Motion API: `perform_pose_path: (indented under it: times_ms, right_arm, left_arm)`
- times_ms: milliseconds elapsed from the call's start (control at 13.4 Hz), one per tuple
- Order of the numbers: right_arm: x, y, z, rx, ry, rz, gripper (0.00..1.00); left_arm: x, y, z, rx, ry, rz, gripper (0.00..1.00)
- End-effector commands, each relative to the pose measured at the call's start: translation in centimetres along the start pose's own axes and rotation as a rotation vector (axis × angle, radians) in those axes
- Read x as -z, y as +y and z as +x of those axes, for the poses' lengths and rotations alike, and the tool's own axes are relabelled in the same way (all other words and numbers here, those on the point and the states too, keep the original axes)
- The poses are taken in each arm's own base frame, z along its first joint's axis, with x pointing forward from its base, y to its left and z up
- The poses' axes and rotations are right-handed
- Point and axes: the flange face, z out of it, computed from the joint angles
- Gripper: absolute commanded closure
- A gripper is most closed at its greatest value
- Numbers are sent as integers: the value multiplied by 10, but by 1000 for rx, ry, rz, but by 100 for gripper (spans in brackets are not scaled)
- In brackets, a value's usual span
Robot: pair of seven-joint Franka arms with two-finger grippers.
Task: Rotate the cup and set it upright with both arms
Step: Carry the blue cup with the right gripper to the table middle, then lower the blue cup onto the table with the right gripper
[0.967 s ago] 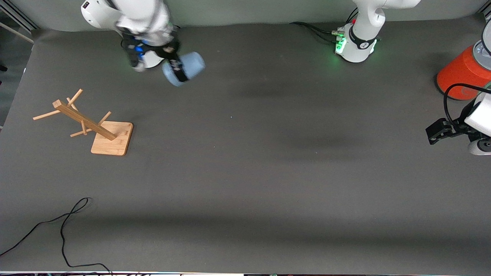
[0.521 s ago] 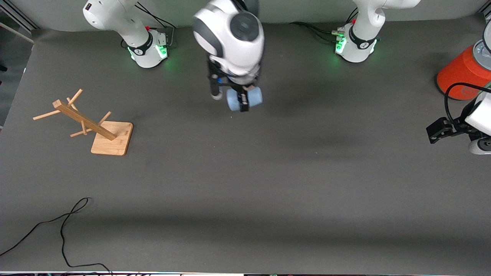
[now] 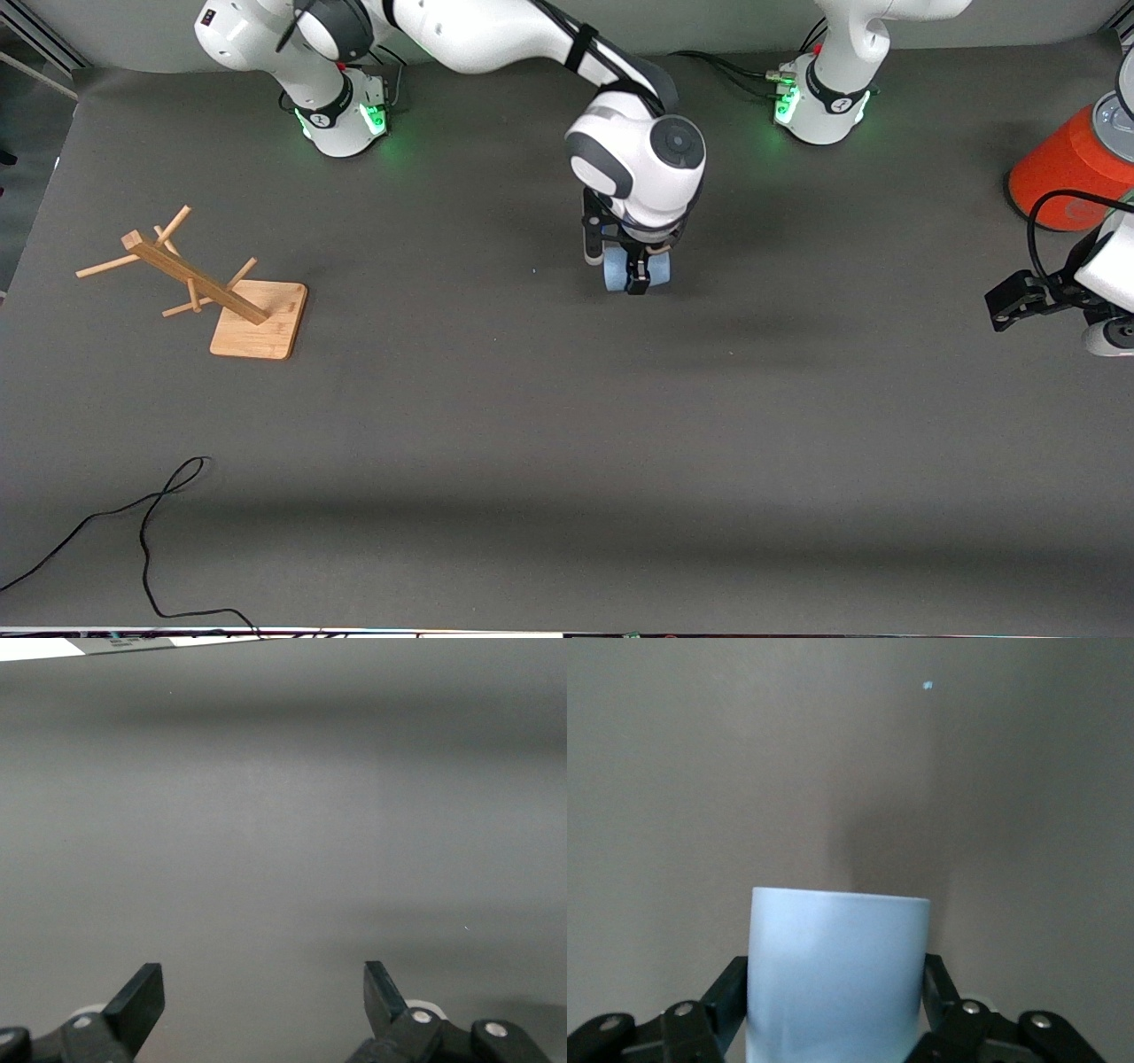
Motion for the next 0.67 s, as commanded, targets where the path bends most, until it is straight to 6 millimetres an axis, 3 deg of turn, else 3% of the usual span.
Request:
perform_pose_path:
  times_ms: [0, 372, 447, 595]
  right_arm:
    - [-28, 6, -17, -33, 6, 14, 72]
    - [-66, 10, -21, -43, 29, 6, 69]
    - [-73, 10, -21, -43, 33, 5, 57]
    - [-75, 11, -22, -40, 34, 7, 0]
  left_arm:
    - [5, -1, 1, -15, -7, 13, 0]
    - [5, -1, 1, -15, -7, 13, 0]
    - [4, -2, 1, -13, -7, 13, 0]
    - [5, -1, 1, -15, -7, 13, 0]
